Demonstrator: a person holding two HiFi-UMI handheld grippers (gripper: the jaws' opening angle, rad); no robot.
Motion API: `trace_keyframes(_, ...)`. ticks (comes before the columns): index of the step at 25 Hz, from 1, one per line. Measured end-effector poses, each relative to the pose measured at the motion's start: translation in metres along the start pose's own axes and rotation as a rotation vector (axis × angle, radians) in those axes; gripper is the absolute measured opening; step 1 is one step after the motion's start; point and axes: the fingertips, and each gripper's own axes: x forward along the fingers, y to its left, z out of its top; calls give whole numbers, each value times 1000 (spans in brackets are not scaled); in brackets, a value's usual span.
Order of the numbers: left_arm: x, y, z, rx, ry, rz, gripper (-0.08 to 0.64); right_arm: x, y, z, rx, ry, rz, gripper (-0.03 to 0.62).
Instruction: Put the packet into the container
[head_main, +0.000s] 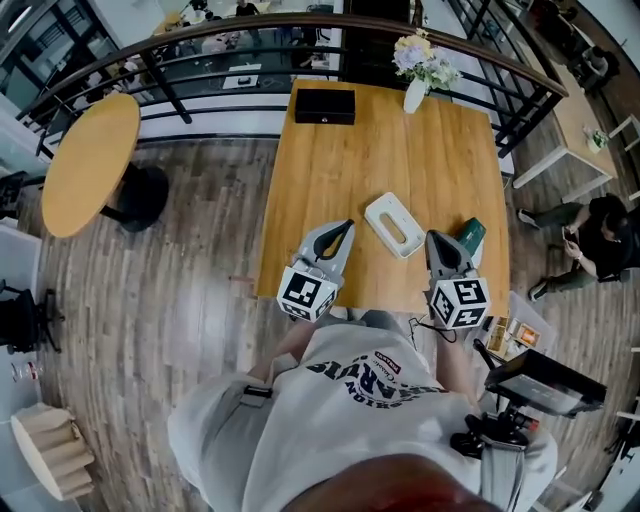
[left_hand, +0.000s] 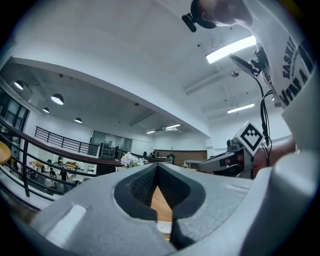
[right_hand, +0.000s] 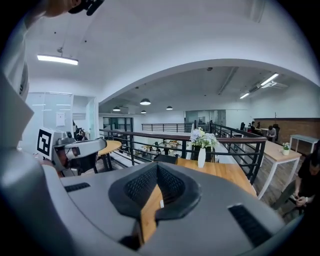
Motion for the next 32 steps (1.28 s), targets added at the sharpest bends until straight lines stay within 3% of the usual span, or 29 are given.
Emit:
trace_keyframes(9,1,2,15,34,46,55,0,24,-16,19,0,-52,54,9)
trace_keyframes(15,4,9,3,13,83,119,0,28,-35,20,28,-69,64,9)
trace_keyframes(20,18,-8,6,3,65,129,0,24,-51,28,-32,-91,42,22)
trace_keyframes(21,20,-13,5,6,63,123,0,26,-54,29,-34,-101,35,249)
trace_keyframes(22,22,-16,4,8,63,118,0,29,-57,29,-29,-107,27,572)
trace_keyframes(32,31,-22,2,28,84,143,0,35,-80,25,12,-111,-32,588)
